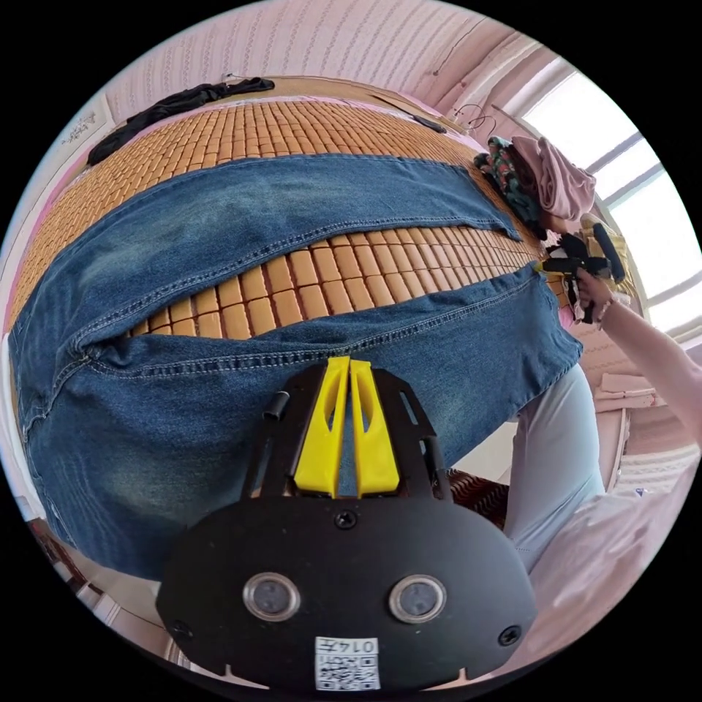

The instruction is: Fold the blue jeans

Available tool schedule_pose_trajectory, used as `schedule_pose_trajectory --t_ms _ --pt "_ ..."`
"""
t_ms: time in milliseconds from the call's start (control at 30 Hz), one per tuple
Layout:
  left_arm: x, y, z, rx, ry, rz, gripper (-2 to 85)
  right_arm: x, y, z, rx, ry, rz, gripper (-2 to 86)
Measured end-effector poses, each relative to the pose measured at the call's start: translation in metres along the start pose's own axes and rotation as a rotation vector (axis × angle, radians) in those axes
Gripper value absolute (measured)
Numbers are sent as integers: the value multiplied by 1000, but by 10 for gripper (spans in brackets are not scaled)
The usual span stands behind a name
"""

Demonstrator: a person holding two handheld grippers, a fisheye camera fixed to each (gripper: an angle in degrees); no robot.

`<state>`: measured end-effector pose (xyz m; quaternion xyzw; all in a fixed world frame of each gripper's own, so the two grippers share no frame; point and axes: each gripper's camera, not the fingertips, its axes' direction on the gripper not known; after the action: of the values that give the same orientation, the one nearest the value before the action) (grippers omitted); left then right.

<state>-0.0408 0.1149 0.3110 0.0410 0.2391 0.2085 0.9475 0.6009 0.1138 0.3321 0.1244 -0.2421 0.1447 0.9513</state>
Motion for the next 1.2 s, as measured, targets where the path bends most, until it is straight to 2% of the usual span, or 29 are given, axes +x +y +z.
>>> schedule_pose_trajectory --t_ms 67,133,233,300,400,533,700,767,867,933,1067,1200 --pt "-9 3 -29 33 -4 -42 -10 11 35 -54 242 -90 74 2" --pt "-18 16 -66 157 40 -34 -9 26 67 -89 315 -213 86 7" --pt "-57 47 -123 255 56 -147 -7 63 115 -113 250 -268 145 36" --pt "-93 73 -156 282 22 -279 -4 96 153 -121 203 -291 219 91" --pt "-150 126 -207 328 -55 -428 18 123 189 -119 133 -319 321 115" --pt "-222 202 -259 359 -40 -606 63 129 207 -110 48 -366 360 123" --pt "-277 284 -302 496 -7 -849 88 112 203 -95 -98 -247 324 134" --pt "-298 310 -312 511 1 -960 109 108 202 -91 -127 -245 324 129" --pt "-321 329 -317 534 90 -1021 128 111 203 -97 -89 -320 393 99" --pt "-331 334 -321 525 82 -1044 134 114 203 -104 -43 -389 431 48" --pt "-356 337 -332 582 151 -1119 138 116 205 -117 -10 -489 474 25" --pt "-368 318 -345 537 64 -1110 136 102 205 -133 -25 -450 426 17"
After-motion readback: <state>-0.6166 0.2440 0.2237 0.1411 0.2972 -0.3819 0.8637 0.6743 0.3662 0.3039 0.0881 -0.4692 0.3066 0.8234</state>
